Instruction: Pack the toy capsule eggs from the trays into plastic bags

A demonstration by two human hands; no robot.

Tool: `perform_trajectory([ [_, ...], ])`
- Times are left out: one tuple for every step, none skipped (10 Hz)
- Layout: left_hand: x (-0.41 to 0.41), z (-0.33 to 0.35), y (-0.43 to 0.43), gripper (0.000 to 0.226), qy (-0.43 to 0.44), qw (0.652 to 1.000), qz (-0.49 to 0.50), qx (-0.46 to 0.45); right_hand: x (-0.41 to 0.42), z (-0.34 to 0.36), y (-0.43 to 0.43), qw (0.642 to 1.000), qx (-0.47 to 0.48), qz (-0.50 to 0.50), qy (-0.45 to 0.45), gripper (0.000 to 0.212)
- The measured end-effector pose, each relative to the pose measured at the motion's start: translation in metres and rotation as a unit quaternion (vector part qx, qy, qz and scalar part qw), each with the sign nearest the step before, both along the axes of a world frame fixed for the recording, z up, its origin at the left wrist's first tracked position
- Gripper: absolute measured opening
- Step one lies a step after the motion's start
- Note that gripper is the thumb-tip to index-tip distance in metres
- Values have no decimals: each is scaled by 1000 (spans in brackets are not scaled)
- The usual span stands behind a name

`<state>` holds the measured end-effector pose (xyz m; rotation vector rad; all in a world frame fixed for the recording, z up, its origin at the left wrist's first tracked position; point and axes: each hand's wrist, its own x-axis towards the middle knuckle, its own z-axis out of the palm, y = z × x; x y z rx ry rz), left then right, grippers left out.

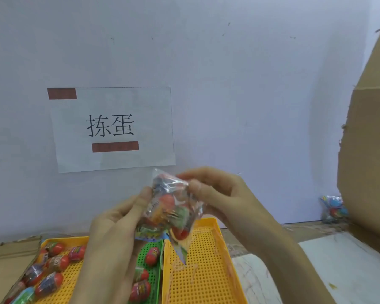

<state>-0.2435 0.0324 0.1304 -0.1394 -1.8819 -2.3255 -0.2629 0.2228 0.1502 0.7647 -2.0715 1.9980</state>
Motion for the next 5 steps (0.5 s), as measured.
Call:
perform_trajectory([
  [-6,4,-6,36,25,990,-19,-141,-3,-15,22,998,43,30,-47,21],
  [-17,1,-24,45,30,980,40,-192,-9,-51,49,980,63,35,-185,30],
  [-27,2,-45,35,25,983,82,-163,-23,-86,95,961,45,-19,-274,37],
  [-33,2,-55,29,32,982,90,-164,-41,-101,161,915,-242,-195,-257,27],
  [-31,-1,-46,29,44,981,77,-170,-49,-114,198,808,-444,-296,-250,41],
])
